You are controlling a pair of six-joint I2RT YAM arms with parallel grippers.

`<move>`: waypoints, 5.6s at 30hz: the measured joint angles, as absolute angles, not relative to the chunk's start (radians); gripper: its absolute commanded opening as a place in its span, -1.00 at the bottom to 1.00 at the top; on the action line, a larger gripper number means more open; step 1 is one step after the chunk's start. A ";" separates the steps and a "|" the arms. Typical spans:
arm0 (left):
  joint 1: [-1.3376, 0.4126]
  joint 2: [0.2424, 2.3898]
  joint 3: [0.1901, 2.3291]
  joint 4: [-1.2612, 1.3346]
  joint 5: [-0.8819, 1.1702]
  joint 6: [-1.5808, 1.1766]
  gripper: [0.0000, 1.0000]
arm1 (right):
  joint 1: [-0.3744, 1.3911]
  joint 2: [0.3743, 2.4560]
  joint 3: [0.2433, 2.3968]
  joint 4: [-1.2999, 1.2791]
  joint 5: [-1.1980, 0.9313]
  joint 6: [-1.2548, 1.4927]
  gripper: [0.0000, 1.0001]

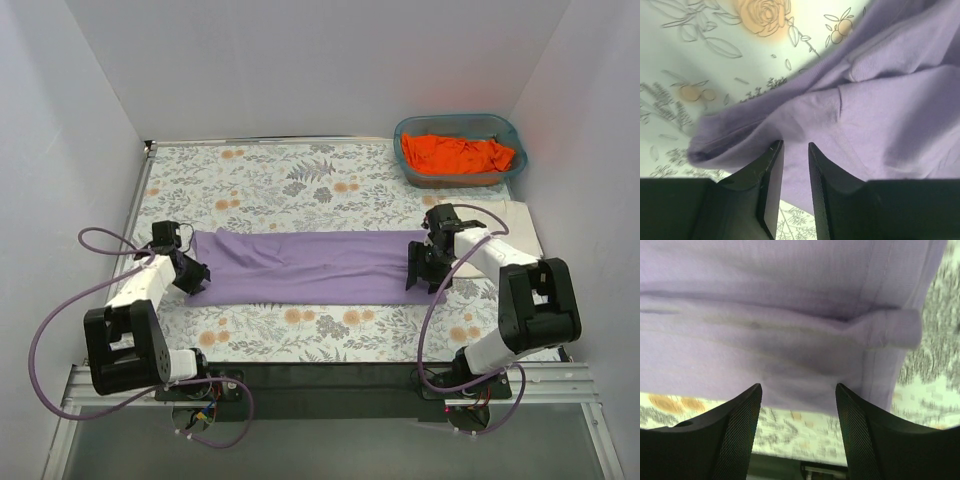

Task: Fold and stack the t-shirts
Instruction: Fold the tshirt

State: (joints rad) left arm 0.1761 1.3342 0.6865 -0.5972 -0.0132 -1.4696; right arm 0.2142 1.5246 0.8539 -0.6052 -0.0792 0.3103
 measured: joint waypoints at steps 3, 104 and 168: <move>0.180 1.269 0.696 -0.655 -0.033 -1.447 -0.36 | 0.221 1.498 0.865 -0.729 -0.079 0.306 0.15; 0.068 1.245 0.549 -0.485 0.092 -1.567 -0.41 | 0.701 2.105 1.326 0.205 -0.294 0.649 -0.74; -0.087 2.041 1.456 -0.607 -0.086 -1.576 -0.34 | 0.699 2.175 1.498 -0.015 -0.326 0.400 -0.16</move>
State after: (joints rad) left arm -0.0872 2.0415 1.4559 -0.6067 -0.0860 -1.5764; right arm 0.6987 2.1750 1.4982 -0.0151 -0.3264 0.4004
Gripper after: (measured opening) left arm 0.357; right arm 0.423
